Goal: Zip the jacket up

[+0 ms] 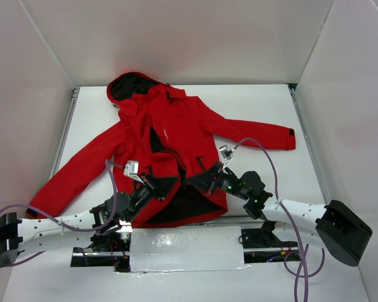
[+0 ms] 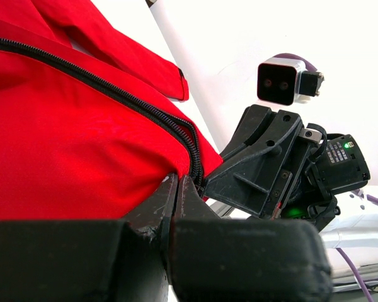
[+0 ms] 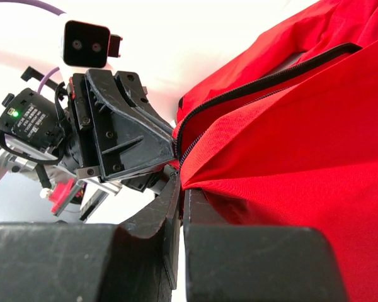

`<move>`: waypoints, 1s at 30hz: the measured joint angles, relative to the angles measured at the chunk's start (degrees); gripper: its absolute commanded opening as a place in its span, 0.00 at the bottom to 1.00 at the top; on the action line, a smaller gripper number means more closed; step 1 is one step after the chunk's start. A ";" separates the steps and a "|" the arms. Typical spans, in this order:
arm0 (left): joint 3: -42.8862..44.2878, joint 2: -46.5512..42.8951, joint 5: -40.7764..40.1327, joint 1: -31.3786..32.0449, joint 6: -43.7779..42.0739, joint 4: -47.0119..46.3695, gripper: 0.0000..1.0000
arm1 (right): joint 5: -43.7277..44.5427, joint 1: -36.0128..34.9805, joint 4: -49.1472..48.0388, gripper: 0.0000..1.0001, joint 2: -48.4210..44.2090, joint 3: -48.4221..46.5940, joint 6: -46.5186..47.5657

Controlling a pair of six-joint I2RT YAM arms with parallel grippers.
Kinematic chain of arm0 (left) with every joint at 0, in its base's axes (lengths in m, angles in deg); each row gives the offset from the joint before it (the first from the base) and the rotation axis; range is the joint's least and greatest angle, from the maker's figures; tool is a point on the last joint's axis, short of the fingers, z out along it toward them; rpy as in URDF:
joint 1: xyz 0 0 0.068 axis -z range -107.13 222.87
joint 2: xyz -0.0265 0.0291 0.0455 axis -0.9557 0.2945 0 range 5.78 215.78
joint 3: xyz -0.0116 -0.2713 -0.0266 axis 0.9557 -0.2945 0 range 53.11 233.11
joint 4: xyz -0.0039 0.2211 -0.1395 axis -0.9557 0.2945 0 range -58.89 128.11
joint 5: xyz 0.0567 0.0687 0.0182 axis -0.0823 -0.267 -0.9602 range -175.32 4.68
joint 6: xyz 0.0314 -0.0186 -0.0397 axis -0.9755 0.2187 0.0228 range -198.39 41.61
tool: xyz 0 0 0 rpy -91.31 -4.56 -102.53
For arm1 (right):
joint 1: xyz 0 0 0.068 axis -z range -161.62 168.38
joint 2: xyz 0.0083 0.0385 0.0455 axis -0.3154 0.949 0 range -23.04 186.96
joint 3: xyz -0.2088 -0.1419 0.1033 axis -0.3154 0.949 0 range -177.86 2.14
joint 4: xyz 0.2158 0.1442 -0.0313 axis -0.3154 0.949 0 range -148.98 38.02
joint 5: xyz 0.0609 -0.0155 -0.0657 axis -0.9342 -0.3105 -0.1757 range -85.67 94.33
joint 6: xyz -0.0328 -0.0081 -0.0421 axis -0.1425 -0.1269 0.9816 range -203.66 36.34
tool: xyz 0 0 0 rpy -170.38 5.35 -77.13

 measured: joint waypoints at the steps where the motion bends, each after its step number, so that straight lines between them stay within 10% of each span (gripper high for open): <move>1: 0.00 0.00 0.00 0.00 0.00 0.00 0.00 | -0.15 0.00 -0.02 0.00 0.07 0.00 -0.02; 30: 0.00 2.86 1.38 -0.15 1.49 -2.84 0.00 | -0.90 0.55 -0.44 0.00 1.20 -0.02 -0.83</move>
